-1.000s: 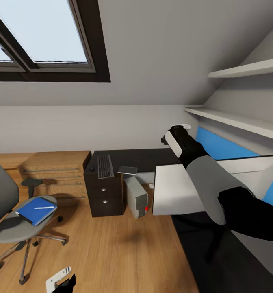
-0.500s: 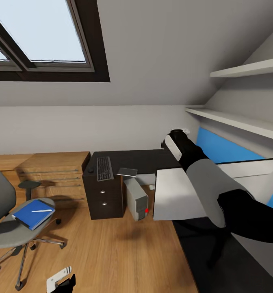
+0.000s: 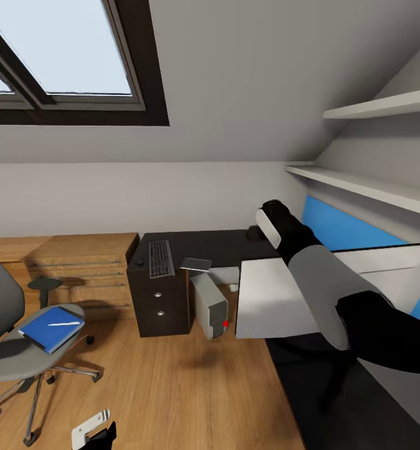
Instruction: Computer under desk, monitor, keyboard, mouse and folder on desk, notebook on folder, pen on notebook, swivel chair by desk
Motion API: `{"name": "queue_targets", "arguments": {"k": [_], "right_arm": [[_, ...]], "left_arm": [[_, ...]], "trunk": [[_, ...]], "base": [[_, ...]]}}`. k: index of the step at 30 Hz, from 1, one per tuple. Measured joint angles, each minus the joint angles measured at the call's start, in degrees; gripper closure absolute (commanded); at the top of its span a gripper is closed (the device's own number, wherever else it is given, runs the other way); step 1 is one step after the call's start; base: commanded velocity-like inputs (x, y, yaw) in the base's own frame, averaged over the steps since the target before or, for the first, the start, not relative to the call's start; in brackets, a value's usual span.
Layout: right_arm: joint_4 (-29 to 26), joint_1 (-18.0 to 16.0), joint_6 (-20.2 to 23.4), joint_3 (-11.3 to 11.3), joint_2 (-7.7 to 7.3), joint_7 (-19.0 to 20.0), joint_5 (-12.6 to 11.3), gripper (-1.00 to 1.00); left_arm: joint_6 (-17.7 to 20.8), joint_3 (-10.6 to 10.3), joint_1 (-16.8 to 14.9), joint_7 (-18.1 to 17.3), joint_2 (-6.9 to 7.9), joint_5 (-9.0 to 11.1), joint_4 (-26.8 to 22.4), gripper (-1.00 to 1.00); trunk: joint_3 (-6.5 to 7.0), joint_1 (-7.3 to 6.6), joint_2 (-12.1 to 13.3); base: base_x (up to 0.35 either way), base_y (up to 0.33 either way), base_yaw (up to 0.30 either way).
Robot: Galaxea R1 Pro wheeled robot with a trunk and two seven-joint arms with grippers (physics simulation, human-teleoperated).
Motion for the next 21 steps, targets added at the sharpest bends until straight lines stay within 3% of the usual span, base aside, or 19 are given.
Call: {"name": "queue_targets", "arguments": {"k": [21], "right_arm": [[7.7, 0.0, 0.3, 1.9, 0.18, 0.3, 0.0, -1.00]], "left_arm": [[0.0, 0.0, 0.0, 0.0, -0.02, 0.0, 0.0, -1.00]], "trunk": [[0.00, 0.00, 0.0]], "base": [[0.000, 0.000, 0.000]]}}
